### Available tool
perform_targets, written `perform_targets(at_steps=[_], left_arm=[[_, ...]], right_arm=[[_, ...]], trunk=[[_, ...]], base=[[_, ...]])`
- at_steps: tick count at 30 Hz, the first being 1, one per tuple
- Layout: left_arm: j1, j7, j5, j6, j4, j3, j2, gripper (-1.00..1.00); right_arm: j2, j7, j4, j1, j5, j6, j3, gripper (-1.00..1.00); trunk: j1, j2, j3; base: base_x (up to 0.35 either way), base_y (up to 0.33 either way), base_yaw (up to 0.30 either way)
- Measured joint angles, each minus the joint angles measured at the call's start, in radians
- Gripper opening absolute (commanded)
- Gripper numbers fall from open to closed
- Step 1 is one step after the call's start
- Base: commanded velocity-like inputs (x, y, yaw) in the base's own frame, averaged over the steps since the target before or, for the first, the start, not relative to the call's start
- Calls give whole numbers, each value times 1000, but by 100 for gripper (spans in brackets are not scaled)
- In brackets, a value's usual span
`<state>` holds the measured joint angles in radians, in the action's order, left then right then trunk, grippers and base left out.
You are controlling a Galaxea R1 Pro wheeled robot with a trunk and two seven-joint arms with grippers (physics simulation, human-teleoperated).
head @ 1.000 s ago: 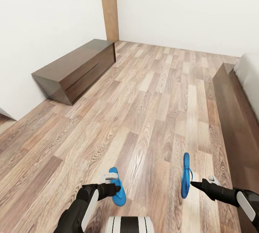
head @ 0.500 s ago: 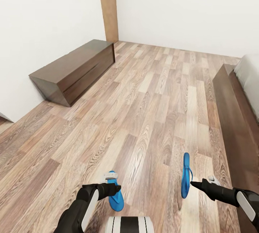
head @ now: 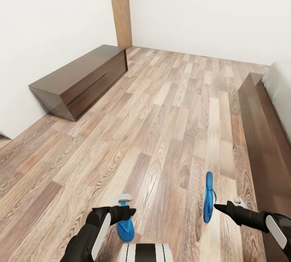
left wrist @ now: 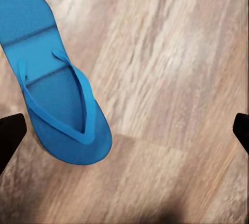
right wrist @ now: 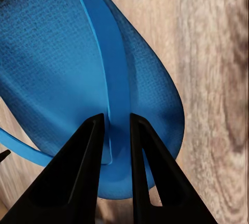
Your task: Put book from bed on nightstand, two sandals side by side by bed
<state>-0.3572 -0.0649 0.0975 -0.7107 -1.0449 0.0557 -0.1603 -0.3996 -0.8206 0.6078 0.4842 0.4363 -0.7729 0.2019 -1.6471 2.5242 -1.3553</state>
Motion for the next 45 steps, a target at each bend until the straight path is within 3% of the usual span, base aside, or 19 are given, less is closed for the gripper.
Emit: perform_targets(at_steps=[41, 43, 45], left_arm=[[0, 1, -2, 0, 2, -1, 0, 100], [0, 3, -3, 0, 1, -11, 5, 100], [0, 3, -5, 0, 0, -26, 27, 100]], right_arm=[[1, 0, 0, 0, 1, 0, 0, -100], [1, 0, 0, 0, 2, 0, 0, -100], [1, 0, 0, 0, 2, 0, 0, -100]], trunk=[[0, 0, 0], [0, 0, 0], [0, 0, 0]], base=[[-15, -41, 0], [0, -2, 0], [0, 0, 0]])
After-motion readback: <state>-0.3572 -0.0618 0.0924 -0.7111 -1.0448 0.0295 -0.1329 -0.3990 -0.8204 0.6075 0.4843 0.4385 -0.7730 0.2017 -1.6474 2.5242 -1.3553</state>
